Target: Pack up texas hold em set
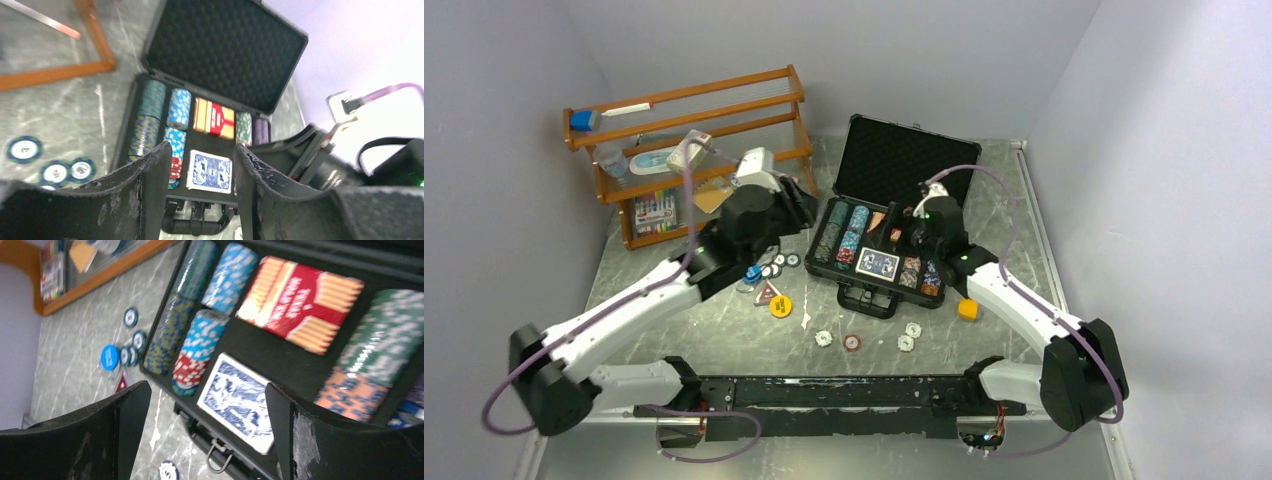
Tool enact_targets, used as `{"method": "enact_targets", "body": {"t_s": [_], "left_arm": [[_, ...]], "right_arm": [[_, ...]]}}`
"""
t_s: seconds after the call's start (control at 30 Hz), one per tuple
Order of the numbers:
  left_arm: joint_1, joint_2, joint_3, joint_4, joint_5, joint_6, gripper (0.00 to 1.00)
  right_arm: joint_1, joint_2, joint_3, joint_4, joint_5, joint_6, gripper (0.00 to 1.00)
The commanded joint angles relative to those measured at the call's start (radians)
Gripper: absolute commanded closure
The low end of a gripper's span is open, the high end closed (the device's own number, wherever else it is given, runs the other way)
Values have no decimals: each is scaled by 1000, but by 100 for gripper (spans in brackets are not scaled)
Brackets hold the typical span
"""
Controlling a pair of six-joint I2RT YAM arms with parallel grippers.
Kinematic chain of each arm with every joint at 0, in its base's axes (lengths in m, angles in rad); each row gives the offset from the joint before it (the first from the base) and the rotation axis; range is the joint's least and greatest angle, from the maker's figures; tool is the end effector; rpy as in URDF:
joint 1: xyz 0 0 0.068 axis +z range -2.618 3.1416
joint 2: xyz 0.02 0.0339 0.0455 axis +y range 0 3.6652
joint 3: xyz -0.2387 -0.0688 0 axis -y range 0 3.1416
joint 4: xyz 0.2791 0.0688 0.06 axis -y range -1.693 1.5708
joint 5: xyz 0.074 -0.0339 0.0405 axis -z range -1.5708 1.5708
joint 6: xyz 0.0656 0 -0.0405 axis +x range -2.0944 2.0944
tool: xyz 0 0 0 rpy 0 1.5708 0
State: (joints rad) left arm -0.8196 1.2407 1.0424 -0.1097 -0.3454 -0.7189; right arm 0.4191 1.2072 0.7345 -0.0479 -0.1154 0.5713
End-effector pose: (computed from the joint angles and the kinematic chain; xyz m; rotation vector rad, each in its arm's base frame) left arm 0.2602 -0.2461 0.3020 -0.1473 1.9211 -0.7327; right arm 0.2999 0.1419 0.1937 0.0925 2.1678 0.7072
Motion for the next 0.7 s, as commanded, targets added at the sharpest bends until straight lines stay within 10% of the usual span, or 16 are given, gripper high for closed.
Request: {"method": "enact_targets", "body": {"t_s": [0.0, 0.67], "left_arm": [[5, -160, -19, -164, -235, 52, 45], [6, -569, 33, -587, -583, 126, 17]], "right_arm": [[130, 43, 52, 27, 37, -56, 9], [722, 733, 669, -253, 349, -255, 0]]}}
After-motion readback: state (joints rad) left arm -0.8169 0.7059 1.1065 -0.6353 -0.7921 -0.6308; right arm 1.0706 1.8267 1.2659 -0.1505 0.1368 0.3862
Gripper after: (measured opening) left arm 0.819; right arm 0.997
